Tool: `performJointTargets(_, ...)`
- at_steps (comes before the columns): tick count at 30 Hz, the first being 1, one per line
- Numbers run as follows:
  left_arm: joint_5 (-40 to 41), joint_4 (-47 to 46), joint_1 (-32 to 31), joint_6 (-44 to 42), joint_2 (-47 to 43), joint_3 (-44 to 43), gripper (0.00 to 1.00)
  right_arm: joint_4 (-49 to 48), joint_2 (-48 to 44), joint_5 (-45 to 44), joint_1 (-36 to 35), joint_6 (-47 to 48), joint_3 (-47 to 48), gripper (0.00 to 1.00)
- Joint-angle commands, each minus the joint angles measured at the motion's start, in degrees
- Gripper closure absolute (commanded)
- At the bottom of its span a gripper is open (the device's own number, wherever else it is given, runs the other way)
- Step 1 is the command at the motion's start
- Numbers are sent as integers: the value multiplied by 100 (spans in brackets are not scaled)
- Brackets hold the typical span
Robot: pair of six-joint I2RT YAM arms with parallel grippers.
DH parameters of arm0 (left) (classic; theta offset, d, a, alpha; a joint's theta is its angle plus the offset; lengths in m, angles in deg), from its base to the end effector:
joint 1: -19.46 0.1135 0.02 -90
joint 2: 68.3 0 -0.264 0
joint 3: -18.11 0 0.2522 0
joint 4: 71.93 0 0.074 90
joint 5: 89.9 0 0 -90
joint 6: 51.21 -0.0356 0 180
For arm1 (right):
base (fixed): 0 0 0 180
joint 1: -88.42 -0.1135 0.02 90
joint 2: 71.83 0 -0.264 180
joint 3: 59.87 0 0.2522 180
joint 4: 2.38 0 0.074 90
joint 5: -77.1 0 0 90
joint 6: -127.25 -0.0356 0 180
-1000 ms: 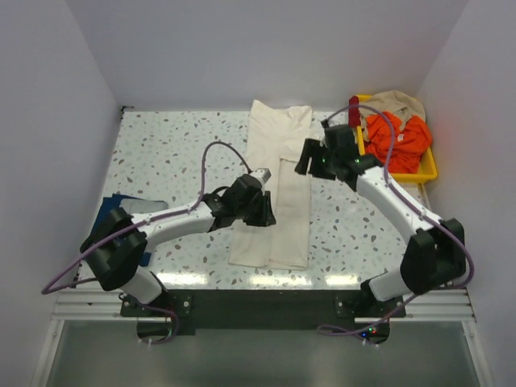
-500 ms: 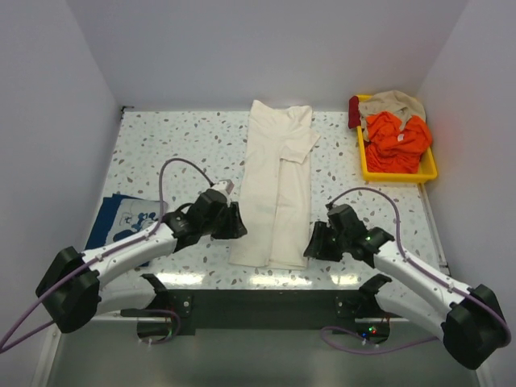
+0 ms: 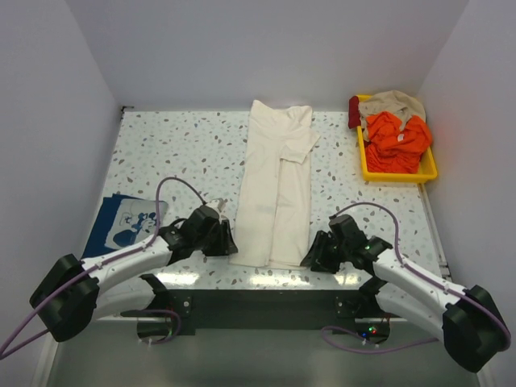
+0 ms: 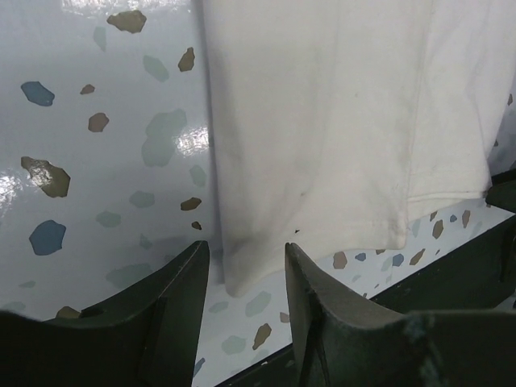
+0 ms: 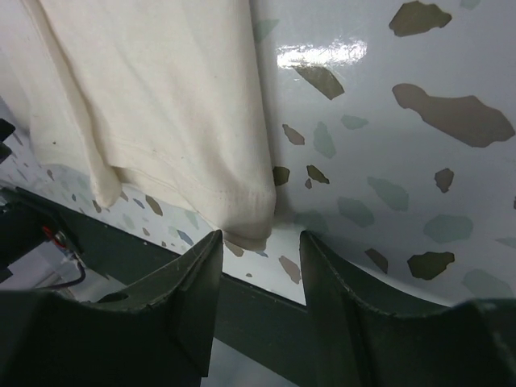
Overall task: Fold and stack the t-shirts
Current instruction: Fold the tshirt
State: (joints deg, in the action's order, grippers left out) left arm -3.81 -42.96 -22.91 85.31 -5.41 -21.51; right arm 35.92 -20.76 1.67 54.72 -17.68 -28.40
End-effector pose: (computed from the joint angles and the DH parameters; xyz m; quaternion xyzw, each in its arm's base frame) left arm 0.1450 -0.1355 0.1623 -0.0232 0.9454 -0.2495 0.2083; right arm 0.1193 0.0903 0.1424 0.1411 0.9434 0.2788 0.1111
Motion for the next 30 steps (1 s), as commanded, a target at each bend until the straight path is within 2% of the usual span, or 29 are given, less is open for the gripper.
performJointTargets(1,-225,-404,45,146,-41,204,53,-36,114,2,-23,-236,-216,53)
performJointTargets(13,-357,-702,45,349,3,688,64,-141,-45,-156,-15,-430,-479,57)
performJointTargets(22,-524,-1036,-69,647,-67,1075,73,-450,-9,2,-15,-483,-699,67)
performJointTargets(25,-577,-1168,-227,770,-23,1110,84,-328,26,63,-23,-317,-603,76)
performJointTargets(26,-594,-1186,-358,814,-23,1128,91,-205,26,64,-6,-229,-550,86)
performJointTargets(28,-620,-1186,-491,972,-23,1163,100,355,-35,37,-15,147,-357,95)
performJointTargets(29,-621,-1160,-622,1034,-40,1189,100,577,-79,29,-23,272,-235,100)
performJointTargets(30,-647,-1151,-702,1165,-32,1250,100,779,-140,-15,-23,404,-173,100)
